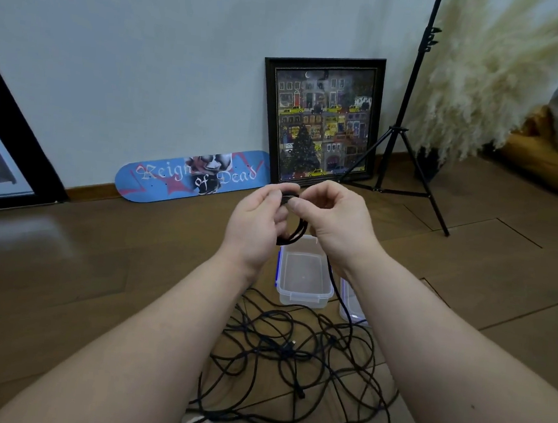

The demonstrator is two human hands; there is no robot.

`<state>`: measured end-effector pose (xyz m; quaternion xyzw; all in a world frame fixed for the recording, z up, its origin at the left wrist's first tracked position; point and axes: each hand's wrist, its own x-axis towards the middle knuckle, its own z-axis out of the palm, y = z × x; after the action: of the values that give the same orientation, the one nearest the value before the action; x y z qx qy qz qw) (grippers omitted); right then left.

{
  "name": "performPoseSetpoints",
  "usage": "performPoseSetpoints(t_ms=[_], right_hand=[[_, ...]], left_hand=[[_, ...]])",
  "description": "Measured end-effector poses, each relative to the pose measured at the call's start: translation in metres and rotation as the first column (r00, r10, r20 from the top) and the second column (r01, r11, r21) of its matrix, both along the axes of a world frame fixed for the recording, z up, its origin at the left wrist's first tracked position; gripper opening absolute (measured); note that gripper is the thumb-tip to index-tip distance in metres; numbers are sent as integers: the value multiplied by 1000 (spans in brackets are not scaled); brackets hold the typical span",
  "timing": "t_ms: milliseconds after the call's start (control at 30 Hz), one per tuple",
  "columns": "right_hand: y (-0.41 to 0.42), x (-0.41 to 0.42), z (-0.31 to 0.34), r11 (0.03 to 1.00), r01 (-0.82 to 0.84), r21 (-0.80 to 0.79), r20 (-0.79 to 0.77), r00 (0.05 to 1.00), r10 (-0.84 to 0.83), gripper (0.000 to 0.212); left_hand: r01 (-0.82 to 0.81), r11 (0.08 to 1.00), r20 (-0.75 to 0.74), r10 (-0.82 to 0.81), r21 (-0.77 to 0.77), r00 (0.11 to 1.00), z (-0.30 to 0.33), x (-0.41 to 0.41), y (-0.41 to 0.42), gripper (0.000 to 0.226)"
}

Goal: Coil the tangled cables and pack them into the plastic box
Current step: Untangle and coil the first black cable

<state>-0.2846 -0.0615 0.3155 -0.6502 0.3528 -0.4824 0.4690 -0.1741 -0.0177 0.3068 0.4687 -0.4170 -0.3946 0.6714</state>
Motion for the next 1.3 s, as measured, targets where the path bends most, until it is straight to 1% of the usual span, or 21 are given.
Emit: performPoseSetpoints(t_ms=[67, 133, 167, 200, 267, 300, 367, 433, 500, 533, 600, 667, 733, 933, 1033, 1233, 1300], right_hand=[[-3, 0, -5, 998, 57, -26, 13, 998, -57, 13], [-3, 1, -8, 995, 65, -74, -6, 998, -65, 9], [-3, 2, -10, 994, 54, -96, -39, 998, -58, 4], [-3, 2, -13, 991, 43, -126, -90, 994, -54, 5], [-2, 0, -19, 984, 3, -175, -195, 980, -38, 23], [-1, -1, -20, 984, -14, -177, -215, 976, -25, 30], [-1, -1, -20, 986, -20, -164, -223, 975, -17, 37], [0, 0, -18, 990, -7, -140, -209, 978, -23, 41], [-2, 0, -17, 996, -1, -92, -158, 987, -13, 42], [-3, -2, -17, 998, -9, -64, -126, 992, 1, 41], [-5, -5, -18, 999, -54, -4, -58, 997, 53, 41], [-6, -7, -19, 994, -105, 38, 7, 995, 104, 39], [-6, -6, -18, 991, -117, 59, 40, 993, 114, 39], [-4, 0, -18, 996, -81, 46, 64, 995, 78, 44], [-2, 1, -9, 994, -93, 51, 37, 995, 91, 47], [4, 1, 11, 980, -135, 144, -25, 990, 140, 44], [6, 3, 10, 974, -132, 186, 3, 991, 134, 43]], left_hand=[[-16, 1000, 9, 16, -8, 1000, 2, -3, 0, 35], [-37, 999, -7, 37, -12, 999, 4, -4, 0, 34], [-41, 999, -21, 41, -14, 999, 5, -5, 1, 33], [-43, 999, -33, 43, -18, 999, 6, -6, 1, 33], [-39, 999, -37, 38, -32, 999, 7, -9, 1, 32], [-35, 999, -21, 34, -39, 999, 8, -10, 2, 32], [-22, 999, 64, 25, -49, 998, 7, -11, 4, 30], [2, 998, 156, 7, -56, 988, 7, -12, 6, 28], [43, 998, 169, -33, -53, 985, 7, -11, 8, 28], [78, 996, 133, -71, -46, 989, 8, -10, 9, 28], [185, 983, -18, -186, -18, 982, 12, -6, 10, 29], [289, 957, -160, -286, -1, 945, 15, -4, 14, 32], [329, 944, -218, -324, -13, 921, 18, -4, 17, 33], [250, 968, -189, -249, -16, 950, 19, -9, 17, 34], [216, 976, -159, -216, -16, 963, 24, -9, 20, 34], [200, 978, -86, -194, 66, 977, 31, 1, 25, 31], [199, 977, -99, -191, 75, 977, 33, 2, 27, 30]])
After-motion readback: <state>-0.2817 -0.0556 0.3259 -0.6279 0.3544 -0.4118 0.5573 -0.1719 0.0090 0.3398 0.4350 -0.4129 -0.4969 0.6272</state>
